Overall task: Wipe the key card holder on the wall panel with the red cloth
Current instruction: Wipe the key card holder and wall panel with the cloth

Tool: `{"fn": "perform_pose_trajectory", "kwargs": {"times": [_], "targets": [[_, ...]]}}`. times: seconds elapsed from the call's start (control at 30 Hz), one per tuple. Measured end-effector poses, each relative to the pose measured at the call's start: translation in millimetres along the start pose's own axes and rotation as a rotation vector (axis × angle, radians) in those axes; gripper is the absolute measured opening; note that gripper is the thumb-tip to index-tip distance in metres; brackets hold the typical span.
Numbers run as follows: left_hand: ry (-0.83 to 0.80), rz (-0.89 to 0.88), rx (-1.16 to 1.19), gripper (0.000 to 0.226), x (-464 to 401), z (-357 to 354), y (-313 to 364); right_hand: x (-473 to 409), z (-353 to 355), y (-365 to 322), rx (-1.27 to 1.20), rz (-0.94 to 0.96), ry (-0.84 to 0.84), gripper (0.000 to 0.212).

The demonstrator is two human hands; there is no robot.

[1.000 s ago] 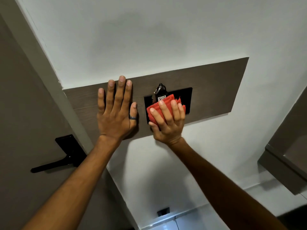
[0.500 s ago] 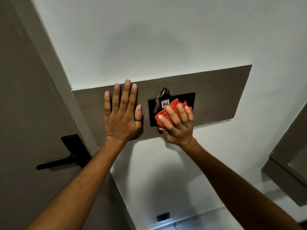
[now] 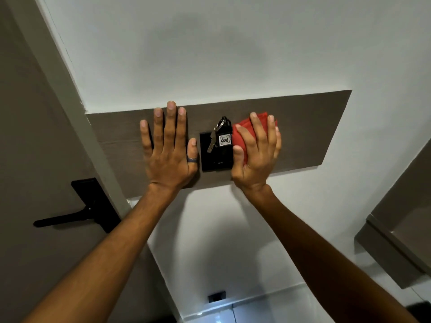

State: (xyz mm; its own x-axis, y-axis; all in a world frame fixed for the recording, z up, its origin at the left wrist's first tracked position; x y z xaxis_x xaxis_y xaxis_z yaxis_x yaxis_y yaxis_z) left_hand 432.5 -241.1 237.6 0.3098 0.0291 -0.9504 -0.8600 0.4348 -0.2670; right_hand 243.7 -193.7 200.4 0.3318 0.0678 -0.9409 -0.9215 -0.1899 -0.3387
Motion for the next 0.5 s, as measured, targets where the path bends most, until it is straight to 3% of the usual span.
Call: {"fn": "perform_pose_trajectory", "kwargs": {"times": [0.07, 0.17, 0.3, 0.43, 0.5], "targets": [[-0.001, -0.005, -0.005, 0.062, 1, 0, 1, -2, 3, 4, -0.029, 0.11, -0.01, 0.043], [-0.003, 0.009, -0.008, 0.061, 1, 1, 1, -17, 12, 34, 0.002, 0.421, -0.037, 0.042], [-0.012, 0.02, -0.017, 0.061, -1, 3, 0, 4, 3, 15, 0.012, 0.108, -0.01, 0.04], [-0.008, 0.015, -0.02, 0.061, 2, 4, 1, -6, 9, 22, 0.015, 0.293, -0.034, 0.041], [0.0, 0.015, -0.018, 0.061, 1, 2, 0, -8, 4, 17, 0.005, 0.033, 0.025, 0.039]]}}
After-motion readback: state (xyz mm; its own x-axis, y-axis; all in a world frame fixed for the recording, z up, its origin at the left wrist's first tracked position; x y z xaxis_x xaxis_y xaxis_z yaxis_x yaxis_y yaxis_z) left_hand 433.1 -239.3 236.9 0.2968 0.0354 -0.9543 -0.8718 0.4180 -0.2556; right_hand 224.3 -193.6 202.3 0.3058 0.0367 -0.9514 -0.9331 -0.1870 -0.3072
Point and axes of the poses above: each hand's wrist, its own x-axis away from the middle knuckle, its own z-axis out of the back of the hand, y = z × x, the point moved 3 cm from there along -x, towards the middle knuckle, and after that the axes turned 8 degrees about -z, right-handed, at the moved point
